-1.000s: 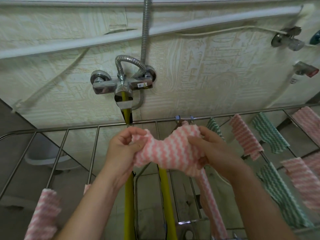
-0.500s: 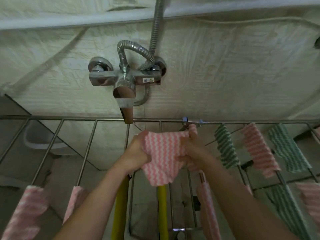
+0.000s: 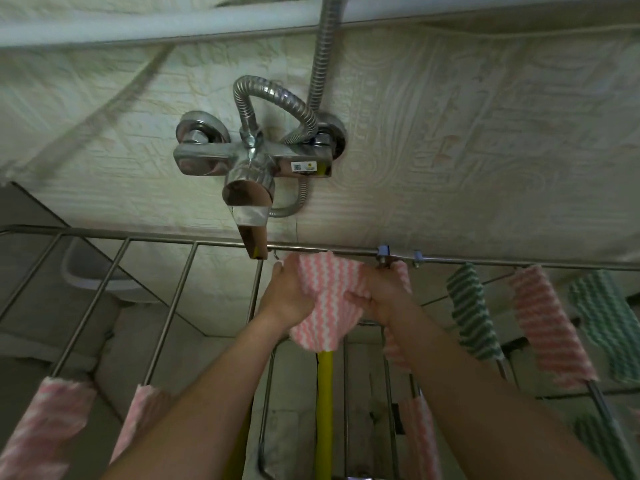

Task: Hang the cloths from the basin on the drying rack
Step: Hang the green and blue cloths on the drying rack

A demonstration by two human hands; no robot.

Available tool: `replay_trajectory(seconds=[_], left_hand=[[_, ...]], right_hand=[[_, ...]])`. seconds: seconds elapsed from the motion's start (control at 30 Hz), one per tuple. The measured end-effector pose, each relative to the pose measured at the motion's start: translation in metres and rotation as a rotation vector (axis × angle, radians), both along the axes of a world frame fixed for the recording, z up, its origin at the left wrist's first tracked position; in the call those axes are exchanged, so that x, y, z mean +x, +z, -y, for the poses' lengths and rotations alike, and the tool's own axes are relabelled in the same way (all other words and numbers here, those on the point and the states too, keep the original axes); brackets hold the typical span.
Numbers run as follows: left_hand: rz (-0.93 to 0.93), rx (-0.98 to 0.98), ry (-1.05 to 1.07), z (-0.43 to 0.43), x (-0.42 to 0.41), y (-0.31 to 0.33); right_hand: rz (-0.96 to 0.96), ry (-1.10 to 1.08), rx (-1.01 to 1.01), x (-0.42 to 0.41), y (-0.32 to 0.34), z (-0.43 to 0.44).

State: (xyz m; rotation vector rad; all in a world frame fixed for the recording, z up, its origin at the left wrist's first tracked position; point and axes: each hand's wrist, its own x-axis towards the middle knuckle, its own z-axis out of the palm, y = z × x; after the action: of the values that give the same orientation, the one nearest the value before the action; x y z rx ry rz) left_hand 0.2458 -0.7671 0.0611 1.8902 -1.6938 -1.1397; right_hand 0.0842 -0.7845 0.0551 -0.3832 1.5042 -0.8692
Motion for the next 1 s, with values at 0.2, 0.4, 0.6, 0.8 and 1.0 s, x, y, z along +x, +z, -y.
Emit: replay_trajectory(seconds=[0.2,0.4,0.6,0.8,1.0], left_hand=[[0.100,-0.071,0.038,-0.017,0.001,-0.006],[-0.071,-0.176,-0.082,-0.062,-0.018,0.002],[-0.077,-0.057,-0.086,-0.063,-0.026,0.009],[0.054,-0.107,-0.133,-0.073,-0.032,0.016],[0.125,-0.078,-0.172,-0.086,-0.031,0.010]], right_hand=[[-0.316,0.340,-0.063,0.005,0.008,-0.020],[-0.502,0.645,-0.269,0.018,0.011,-0.046],[-0.658,0.773,-0.375,0.010,0.026,-0.065],[-1.158,0.880,-0.260,-0.047,0.045,-0.116],[-1.199,0.826,-0.164,-0.056,0.038,-0.166]])
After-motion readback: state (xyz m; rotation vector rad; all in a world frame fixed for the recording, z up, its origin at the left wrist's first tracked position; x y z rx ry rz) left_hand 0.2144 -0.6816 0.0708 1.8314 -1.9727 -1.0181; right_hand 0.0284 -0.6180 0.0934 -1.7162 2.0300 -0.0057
